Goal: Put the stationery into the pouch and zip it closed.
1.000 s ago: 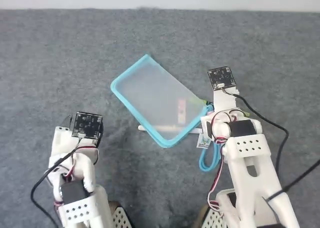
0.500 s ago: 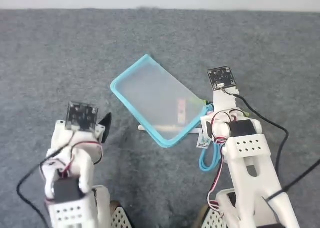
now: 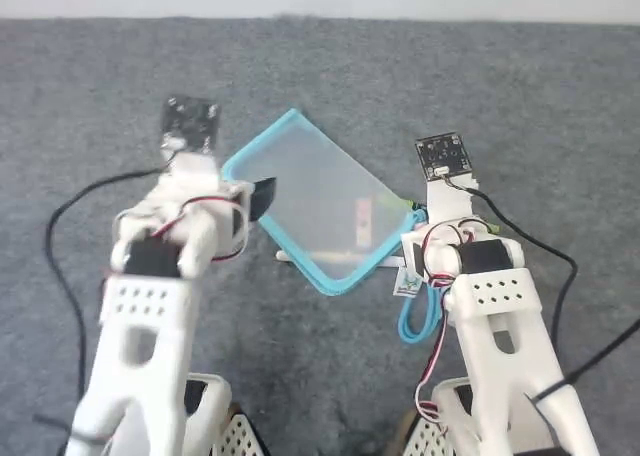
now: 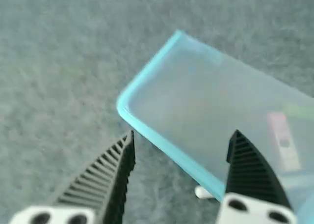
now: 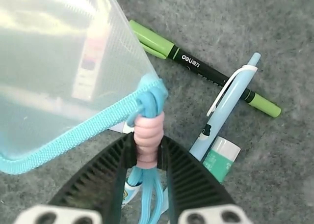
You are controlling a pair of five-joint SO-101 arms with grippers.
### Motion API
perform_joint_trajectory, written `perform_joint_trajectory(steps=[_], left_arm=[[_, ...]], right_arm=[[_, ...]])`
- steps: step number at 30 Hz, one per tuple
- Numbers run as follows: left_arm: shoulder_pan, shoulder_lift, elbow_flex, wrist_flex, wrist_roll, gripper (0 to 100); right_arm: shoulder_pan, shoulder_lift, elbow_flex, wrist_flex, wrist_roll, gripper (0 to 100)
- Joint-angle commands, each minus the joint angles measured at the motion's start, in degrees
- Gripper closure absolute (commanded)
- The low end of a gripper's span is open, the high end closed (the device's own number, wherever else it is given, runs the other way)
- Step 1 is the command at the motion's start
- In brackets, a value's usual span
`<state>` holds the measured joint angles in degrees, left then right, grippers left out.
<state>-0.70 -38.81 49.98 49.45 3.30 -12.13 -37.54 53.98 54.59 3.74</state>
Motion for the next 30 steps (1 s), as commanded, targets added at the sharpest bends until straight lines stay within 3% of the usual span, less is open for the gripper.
perform_joint_trajectory(steps=[1,13,30], left_arm=[[0.97,4.84,-2.33,-6.42,1.76,71],[5.54,4.48,6.29,-14.33,3.96,71],[5.54,4.48,6.46,-14.15,4.22,71]], right_arm=[[-0.57,-2.42,-0.18,-1.19,-0.35,99.1],[-0.48,-2.42,0.62,-1.71,-0.35,99.1],[-0.40,-2.42,0.79,-1.71,-0.35,99.1]])
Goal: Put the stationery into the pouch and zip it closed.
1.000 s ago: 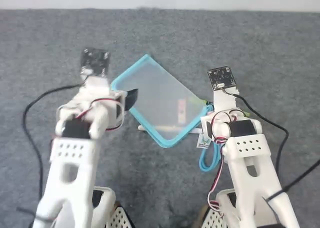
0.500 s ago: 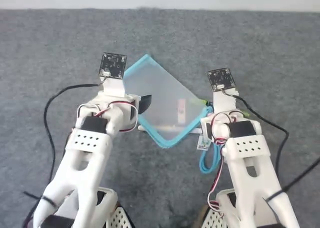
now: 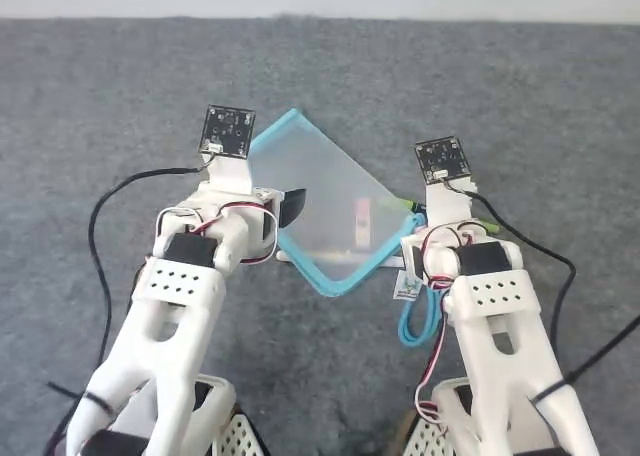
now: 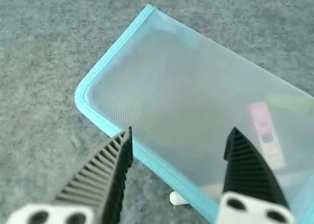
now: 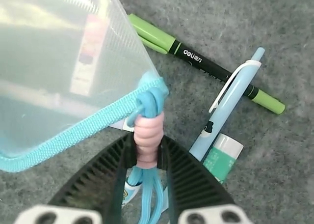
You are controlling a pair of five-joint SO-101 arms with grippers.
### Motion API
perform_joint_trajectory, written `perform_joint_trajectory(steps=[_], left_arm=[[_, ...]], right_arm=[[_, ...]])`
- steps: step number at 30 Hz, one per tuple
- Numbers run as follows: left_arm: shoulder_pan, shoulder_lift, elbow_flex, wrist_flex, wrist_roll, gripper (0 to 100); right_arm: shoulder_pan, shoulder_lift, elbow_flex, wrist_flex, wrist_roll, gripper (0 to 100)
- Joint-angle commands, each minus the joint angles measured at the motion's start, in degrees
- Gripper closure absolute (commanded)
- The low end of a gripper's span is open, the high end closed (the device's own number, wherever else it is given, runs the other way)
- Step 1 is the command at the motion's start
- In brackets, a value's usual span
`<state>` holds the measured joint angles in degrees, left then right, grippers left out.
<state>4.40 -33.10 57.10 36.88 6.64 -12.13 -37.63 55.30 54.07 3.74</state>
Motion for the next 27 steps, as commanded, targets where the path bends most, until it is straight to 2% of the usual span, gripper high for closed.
perform_joint_trajectory(steps=[1,10,19,27], left_arm=[[0.44,-1.23,-0.75,-1.67,0.88,71],[0.53,-1.23,-0.84,-1.85,0.88,71],[0.00,-0.88,-0.48,-4.22,0.88,71],[0.09,-0.79,-0.40,-4.31,0.88,71]], right_arm=[[-0.40,-2.33,-0.62,-1.19,-0.35,99.1],[-0.48,-2.33,-4.31,-0.40,1.58,99.2],[-1.98,-2.24,-17.85,8.13,4.04,99.2],[-3.82,-2.24,-18.64,7.60,4.13,99.2]])
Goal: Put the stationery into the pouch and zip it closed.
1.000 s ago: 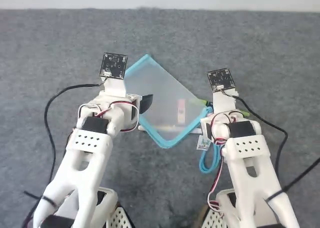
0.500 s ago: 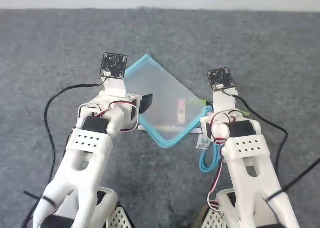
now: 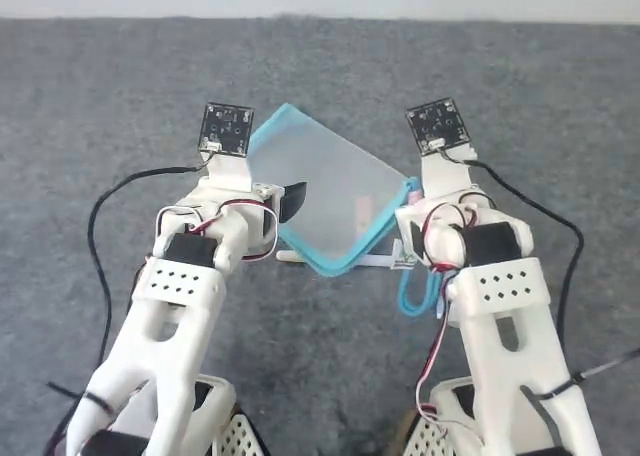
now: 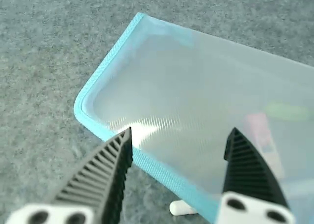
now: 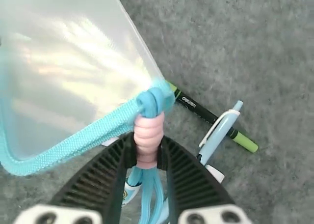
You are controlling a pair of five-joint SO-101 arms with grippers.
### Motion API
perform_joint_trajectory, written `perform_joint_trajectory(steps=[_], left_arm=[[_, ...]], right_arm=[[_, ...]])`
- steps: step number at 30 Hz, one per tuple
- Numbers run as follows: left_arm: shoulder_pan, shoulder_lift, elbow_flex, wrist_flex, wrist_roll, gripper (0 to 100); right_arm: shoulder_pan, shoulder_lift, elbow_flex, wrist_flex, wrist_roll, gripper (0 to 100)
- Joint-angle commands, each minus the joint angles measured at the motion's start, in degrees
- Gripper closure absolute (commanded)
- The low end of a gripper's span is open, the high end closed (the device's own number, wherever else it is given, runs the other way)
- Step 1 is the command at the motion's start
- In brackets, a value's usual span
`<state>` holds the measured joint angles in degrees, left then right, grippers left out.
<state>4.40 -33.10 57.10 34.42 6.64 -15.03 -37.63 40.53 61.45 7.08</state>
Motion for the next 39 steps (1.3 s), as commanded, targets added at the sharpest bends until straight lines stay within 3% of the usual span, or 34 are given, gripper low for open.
perform_joint_trajectory(steps=[1,11,20,31,39], left_arm=[[0.26,-0.79,-0.40,-1.85,0.88,71],[0.44,-0.79,0.40,-2.02,0.88,71],[1.23,-0.79,4.26,-5.98,0.88,71],[9.85,-0.79,8.48,-11.60,0.88,71],[11.43,-0.70,8.57,-11.60,0.79,71]], right_arm=[[-1.01,-2.24,-3.87,0.22,0.79,99.2],[-4.26,-1.89,-7.65,5.14,0.53,99.2],[-8.13,9.36,-20.13,10.07,0.26,99.2],[-10.68,15.69,-44.04,21.49,0.62,99.2],[-20.18,21.85,-61.98,31.43,0.35,99.2]])
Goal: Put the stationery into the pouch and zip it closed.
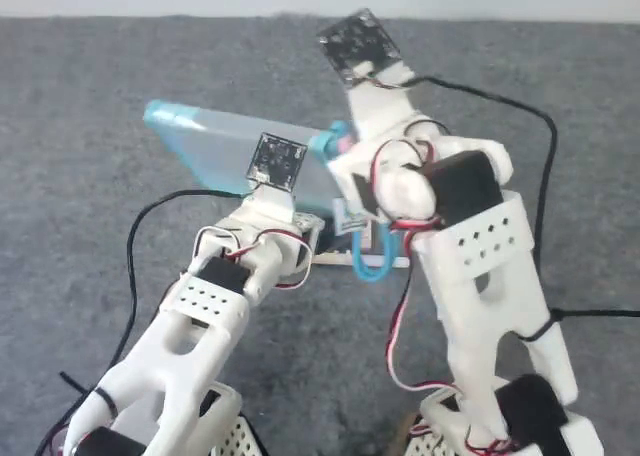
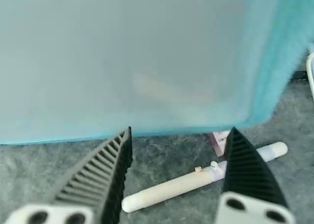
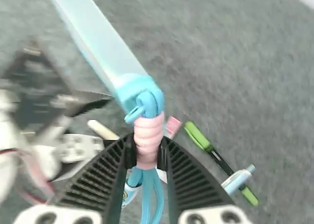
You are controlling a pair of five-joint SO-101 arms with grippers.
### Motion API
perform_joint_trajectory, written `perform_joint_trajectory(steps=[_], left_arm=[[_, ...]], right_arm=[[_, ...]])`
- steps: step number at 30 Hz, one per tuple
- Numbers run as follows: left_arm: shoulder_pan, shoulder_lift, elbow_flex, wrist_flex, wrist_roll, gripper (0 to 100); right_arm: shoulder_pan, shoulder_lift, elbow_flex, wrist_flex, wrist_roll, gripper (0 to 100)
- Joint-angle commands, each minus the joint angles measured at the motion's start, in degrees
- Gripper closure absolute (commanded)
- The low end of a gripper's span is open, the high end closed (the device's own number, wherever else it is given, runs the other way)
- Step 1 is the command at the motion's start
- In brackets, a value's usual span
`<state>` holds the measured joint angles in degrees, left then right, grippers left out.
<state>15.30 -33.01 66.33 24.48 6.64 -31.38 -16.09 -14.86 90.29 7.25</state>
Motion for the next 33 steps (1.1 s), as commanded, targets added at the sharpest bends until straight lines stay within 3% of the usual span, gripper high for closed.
perform_joint_trajectory(steps=[1,6,12,17,24,33], left_arm=[[0.97,-0.79,-0.66,-1.67,0.79,71],[5.10,-0.79,0.22,-1.76,0.44,71],[5.10,-0.79,0.31,-1.85,0.44,71],[4.40,0.62,1.45,-6.33,0.35,71],[4.13,5.10,-1.01,-6.42,0.35,71],[-0.44,5.45,-2.24,-6.24,0.62,71]], right_arm=[[-5.23,0.57,-6.86,2.86,0.35,99.2],[-9.01,1.63,-5.63,3.47,0.53,99.2],[-9.10,1.01,10.11,-4.26,0.53,99.1],[-9.27,-5.23,17.23,-9.54,0.62,99.1],[-8.92,-18.95,26.37,-10.77,2.99,99.1],[-8.75,-23.34,35.78,-10.86,4.48,99.1]])
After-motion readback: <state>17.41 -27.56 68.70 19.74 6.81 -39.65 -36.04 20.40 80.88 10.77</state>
